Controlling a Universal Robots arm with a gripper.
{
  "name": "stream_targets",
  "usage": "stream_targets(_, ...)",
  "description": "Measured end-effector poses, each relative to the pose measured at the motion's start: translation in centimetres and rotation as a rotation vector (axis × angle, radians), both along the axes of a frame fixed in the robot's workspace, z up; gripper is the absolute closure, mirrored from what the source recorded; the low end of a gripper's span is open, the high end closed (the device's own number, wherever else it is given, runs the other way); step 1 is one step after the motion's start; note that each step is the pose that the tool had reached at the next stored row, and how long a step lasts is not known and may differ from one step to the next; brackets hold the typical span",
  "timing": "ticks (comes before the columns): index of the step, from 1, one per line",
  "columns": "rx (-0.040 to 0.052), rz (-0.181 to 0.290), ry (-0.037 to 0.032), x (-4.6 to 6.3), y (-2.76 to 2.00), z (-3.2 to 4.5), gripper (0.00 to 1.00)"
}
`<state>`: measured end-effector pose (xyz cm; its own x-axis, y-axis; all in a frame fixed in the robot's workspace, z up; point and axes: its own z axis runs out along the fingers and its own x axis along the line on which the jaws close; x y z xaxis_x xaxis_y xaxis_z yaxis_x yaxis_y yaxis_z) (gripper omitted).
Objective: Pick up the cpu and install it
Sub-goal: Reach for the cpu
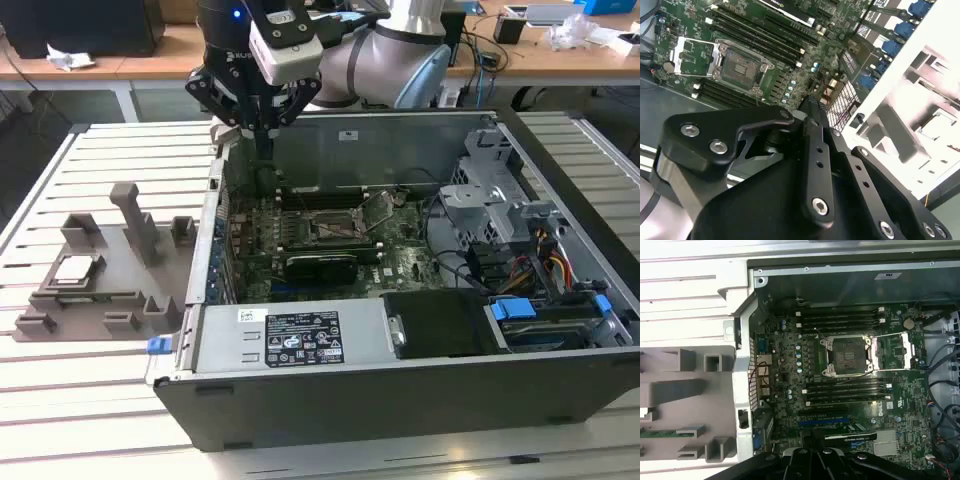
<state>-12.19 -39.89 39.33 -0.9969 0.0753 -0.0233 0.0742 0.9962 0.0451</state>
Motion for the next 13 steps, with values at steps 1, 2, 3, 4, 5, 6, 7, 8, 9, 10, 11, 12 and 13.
stream_targets(1,0.0,0.0,0.0,-0.2,0.0,0.0,0.89)
stream_targets(2,-0.0001,0.0,0.0,-0.4,0.0,0.01,0.89)
stream_targets(3,-0.0001,0.0,0.0,-0.6,0.0,0.0,0.89)
stream_targets(4,-0.0001,0.0,0.0,-0.8,0.0,0.0,0.89)
stream_targets(5,0.0,0.0,0.0,-0.9,0.0,0.0,0.89)
stream_targets(6,0.0,0.0,0.0,-1.2,0.0,0.0,0.89)
stream_targets(7,-0.0001,0.0,0.0,-1.3,0.0,0.0,0.89)
stream_targets(8,-0.0001,0.0,0.0,-1.4,0.0,0.0,0.89)
stream_targets(9,0.0,0.0,0.0,-1.6,0.0,0.0,0.89)
stream_targets(10,-0.0001,0.0,0.0,-1.9,0.0,0.0,0.89)
stream_targets(11,0.0,0.0,0.0,-2.1,0.0,0.0,0.89)
stream_targets(12,-0.0001,0.0,0.0,-2.3,0.0,0.0,0.89)
stream_targets(13,0.0,0.0,0.0,-2.5,0.0,0.0,0.89)
